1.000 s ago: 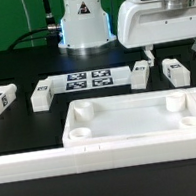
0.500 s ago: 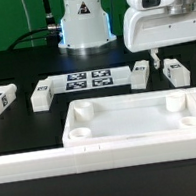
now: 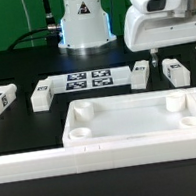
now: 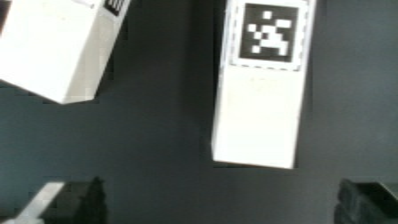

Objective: Assemble desk

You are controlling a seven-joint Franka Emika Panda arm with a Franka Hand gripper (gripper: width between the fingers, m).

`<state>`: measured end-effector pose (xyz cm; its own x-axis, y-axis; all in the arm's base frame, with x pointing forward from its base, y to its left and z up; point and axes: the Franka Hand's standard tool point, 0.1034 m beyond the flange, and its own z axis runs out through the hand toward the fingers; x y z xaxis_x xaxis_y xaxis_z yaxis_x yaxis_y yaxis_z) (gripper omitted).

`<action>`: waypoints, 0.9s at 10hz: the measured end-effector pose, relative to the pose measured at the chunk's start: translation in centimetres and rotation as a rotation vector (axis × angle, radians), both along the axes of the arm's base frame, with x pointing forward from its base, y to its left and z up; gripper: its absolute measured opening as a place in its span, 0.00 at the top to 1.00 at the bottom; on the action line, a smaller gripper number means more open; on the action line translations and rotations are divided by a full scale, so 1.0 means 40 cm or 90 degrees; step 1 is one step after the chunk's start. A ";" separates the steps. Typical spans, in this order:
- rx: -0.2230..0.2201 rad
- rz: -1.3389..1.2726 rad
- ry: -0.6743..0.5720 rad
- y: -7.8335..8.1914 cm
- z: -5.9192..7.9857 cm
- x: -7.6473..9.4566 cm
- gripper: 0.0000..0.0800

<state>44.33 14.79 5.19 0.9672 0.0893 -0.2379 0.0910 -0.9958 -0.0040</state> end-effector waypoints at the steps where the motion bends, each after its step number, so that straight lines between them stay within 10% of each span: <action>1: 0.001 0.016 0.018 0.007 -0.001 0.014 0.19; 9: -0.040 0.037 0.380 0.027 -0.063 -0.038 0.19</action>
Offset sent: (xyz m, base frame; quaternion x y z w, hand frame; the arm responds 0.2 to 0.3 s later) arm 0.0000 0.0000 0.0000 0.0000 -0.1938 0.0000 0.9810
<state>42.80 15.86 2.67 0.6594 0.1061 -0.7442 0.1449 -0.9894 -0.0127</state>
